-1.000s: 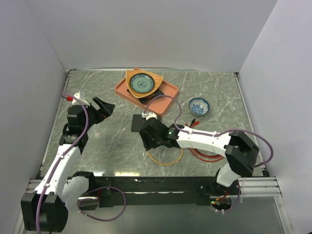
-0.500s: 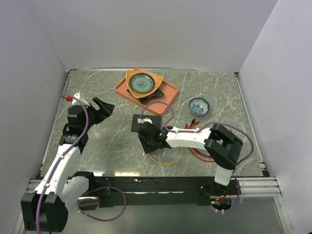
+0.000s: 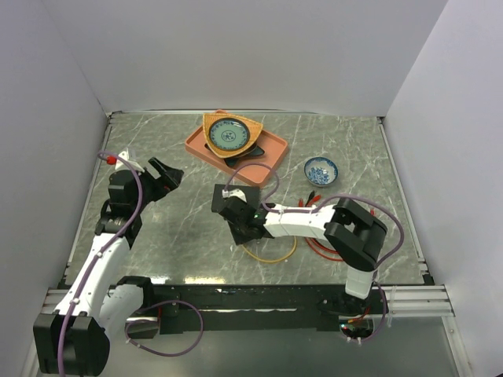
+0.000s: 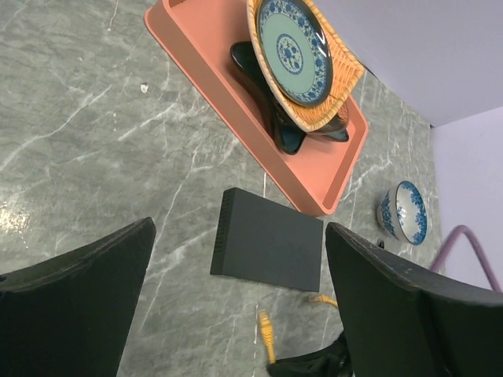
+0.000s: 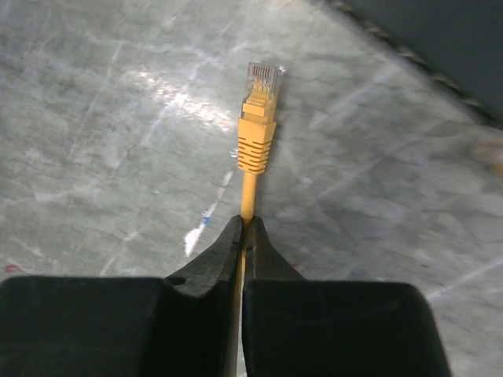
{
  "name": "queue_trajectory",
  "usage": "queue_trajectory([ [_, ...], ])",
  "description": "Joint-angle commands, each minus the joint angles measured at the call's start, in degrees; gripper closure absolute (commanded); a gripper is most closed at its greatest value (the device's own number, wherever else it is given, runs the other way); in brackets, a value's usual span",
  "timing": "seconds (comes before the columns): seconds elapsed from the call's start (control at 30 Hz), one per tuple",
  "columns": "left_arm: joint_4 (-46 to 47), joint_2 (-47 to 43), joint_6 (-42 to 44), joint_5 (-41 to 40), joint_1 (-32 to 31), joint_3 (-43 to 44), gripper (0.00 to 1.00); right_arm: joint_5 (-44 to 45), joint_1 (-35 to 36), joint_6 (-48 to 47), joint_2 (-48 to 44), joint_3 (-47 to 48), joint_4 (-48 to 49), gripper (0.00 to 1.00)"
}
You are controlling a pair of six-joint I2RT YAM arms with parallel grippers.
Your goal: Insert the plug into the switch port
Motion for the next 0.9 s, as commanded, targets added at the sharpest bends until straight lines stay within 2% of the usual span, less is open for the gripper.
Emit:
queue_trajectory([
  [0.0, 0.9, 0.6, 1.1, 2.3, -0.1, 2.7, 0.04, 6.5, 0.0, -1.8, -8.6, -1.4, -1.7, 1.00],
  [0.13, 2.5, 2.5, 0.9, 7.9, -0.1, 2.7, 0.04, 9.9, 0.4, -4.3, -14.2, -2.5, -2.5, 1.00],
  [0.27, 8.1, 5.2, -0.5, 19.5, -0.1, 2.5, 0.04, 12.2, 0.8, -6.2, -19.3, -2.8, -3.7, 1.00],
  [0.4, 15.4, 7.5, -4.9, 25.3, -1.2, 1.6, 0.04, 16.2, 1.6, -7.4, -22.6, -3.0, -4.8, 1.00],
  [0.73, 14.3, 12.7, -5.0, 21.5, -15.1, 8.6, 0.01, 20.9, 2.7, -7.3, -27.6, -3.3, -8.1, 1.00],
  [0.87, 14.4, 16.9, -5.3, 21.6, -19.1, 11.1, 0.05, 21.7, 3.2, -7.0, -29.5, -3.6, -8.4, 1.00],
])
